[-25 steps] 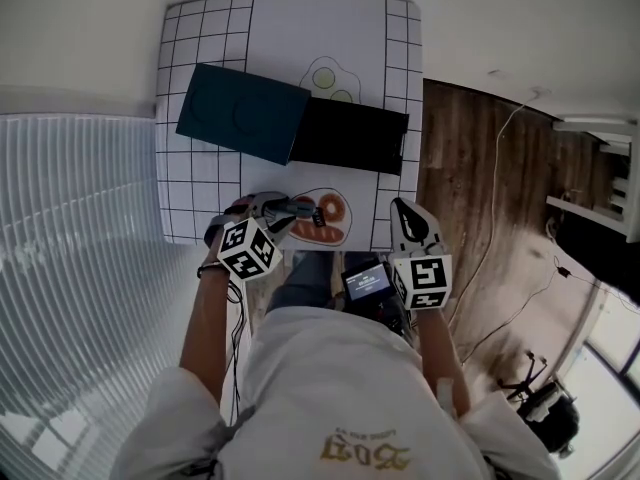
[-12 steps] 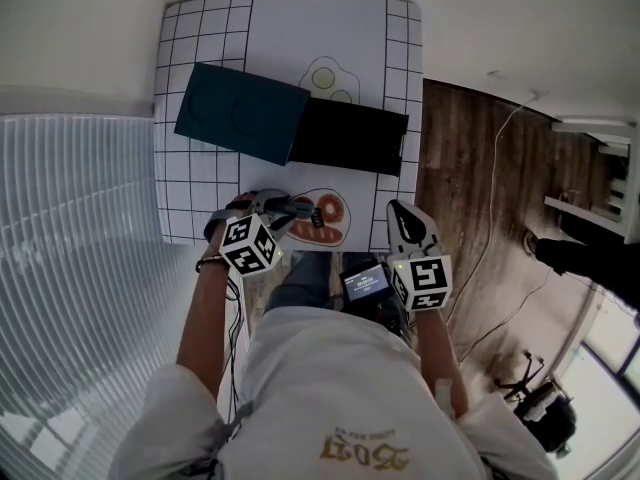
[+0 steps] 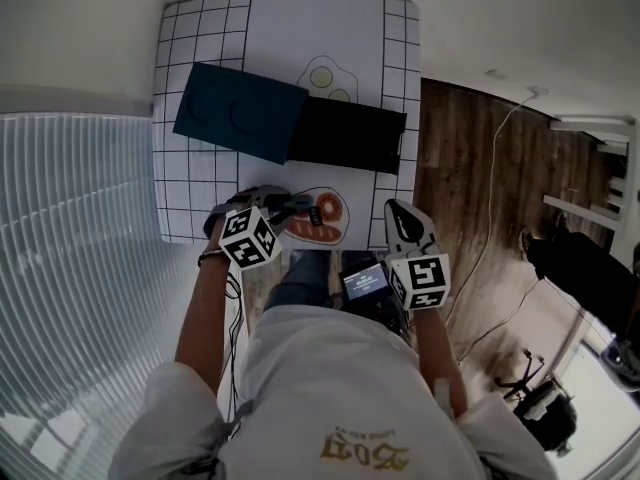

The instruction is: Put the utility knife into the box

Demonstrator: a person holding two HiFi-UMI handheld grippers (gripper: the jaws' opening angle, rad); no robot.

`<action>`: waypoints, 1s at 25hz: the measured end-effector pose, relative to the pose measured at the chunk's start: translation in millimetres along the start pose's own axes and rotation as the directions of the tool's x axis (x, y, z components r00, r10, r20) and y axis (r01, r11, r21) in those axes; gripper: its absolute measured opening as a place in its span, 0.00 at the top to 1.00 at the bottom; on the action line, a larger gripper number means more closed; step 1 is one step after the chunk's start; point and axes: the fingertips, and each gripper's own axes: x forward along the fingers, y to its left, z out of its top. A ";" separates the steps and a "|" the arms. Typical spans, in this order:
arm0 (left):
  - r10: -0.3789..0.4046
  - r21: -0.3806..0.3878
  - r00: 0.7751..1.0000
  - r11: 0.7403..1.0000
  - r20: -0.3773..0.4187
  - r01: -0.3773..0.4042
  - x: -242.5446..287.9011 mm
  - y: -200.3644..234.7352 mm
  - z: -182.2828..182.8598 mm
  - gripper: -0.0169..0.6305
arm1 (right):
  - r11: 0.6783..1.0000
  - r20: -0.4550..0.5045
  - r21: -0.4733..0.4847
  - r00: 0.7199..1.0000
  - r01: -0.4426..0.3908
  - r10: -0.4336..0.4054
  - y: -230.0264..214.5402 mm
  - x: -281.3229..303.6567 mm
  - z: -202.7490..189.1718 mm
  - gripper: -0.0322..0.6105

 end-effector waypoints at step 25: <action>0.247 -0.220 0.894 0.960 0.375 -0.173 -117.2 18.7 109.9 0.76 | 0.999 0.137 0.008 0.990 0.044 -0.045 -3.7 -21.7 56.7 0.94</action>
